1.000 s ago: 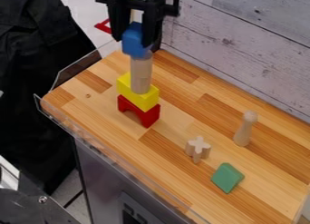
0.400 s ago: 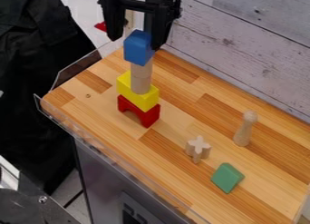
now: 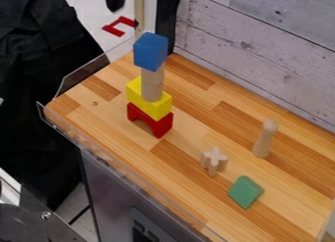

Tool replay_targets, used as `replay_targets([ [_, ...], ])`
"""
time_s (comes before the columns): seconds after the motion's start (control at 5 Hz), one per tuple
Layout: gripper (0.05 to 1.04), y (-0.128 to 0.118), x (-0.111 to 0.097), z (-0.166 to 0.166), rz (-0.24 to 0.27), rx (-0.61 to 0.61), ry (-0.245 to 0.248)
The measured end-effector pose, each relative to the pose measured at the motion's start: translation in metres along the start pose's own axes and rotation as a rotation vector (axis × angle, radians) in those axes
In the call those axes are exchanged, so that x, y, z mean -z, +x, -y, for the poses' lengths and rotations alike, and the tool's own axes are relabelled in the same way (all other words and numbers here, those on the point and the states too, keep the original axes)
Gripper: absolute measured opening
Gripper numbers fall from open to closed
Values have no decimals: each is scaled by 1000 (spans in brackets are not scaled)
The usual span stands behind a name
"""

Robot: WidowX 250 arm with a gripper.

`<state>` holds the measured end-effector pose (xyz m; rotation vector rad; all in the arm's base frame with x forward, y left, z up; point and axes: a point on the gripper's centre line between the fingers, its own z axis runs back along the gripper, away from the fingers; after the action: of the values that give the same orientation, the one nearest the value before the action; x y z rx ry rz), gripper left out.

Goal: Put the blue cube on top of the white cylinder

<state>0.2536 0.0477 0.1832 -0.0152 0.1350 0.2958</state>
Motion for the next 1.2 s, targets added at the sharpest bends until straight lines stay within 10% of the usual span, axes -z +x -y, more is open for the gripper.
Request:
replay_targets([
  [0.4,999,-16,-21,50,85,152,37],
  [1.2,999,-7,76,93,18,265,74],
])
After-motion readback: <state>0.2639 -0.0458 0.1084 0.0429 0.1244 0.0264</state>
